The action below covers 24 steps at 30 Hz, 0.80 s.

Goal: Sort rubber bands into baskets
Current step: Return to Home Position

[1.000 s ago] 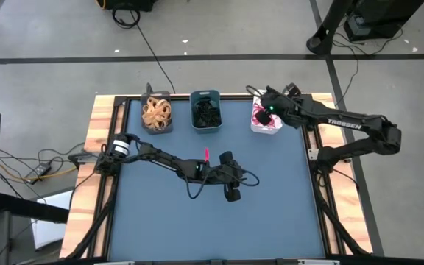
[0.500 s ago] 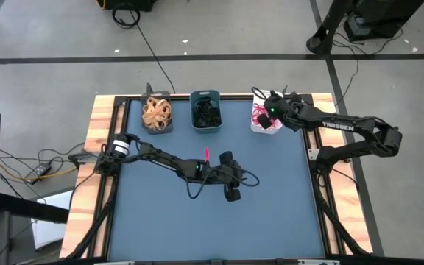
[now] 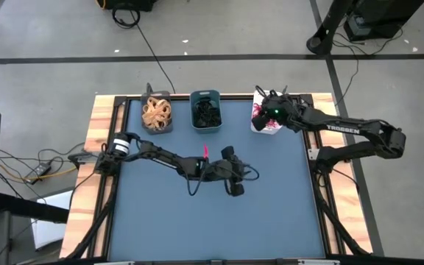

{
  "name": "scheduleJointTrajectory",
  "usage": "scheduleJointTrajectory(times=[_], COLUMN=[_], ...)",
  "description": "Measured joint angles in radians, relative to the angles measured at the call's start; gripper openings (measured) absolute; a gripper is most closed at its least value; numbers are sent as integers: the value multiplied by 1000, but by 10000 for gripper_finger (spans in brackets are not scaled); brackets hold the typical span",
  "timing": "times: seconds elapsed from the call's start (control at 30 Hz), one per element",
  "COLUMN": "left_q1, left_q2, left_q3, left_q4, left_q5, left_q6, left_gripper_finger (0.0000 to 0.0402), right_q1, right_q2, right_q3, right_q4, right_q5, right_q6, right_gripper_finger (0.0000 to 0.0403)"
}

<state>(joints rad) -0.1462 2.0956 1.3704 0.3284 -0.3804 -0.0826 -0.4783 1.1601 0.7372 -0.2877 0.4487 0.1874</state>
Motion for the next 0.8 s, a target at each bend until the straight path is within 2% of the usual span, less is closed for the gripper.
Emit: scheduleJointTrajectory(times=[0.13, 0.23, 0.4, 0.53, 0.67, 0.8], left_q1=[16, 16, 23, 43, 57, 52], left_q2=[0, 0, -6, -52, -129, -209], left_q3=[0, 0, 0, 0, 0, 0], left_q4=[57, 81, 72, -66, -189, -286], left_q5=[-32, -24, 152, 188, 179, 145], left_q6=[-7, -73, -80, -80, -53, -7], left_gripper_finger=[111, 111, 111, 106, 89, 64], right_q1=[67, 135, 267, 379, 493, 591], right_q2=[-85, -163, -290, -360, -405, -453], right_q3=[0, 0, 0, -1, -46, -125], right_q4=[44, 45, 28, -35, -30, 50], right_q5=[-57, -63, -51, -51, -51, -68], right_q6=[1, 1, -4, -3, 11, -4], right_gripper_finger=[180, 169, 151, 132, 94, 22])
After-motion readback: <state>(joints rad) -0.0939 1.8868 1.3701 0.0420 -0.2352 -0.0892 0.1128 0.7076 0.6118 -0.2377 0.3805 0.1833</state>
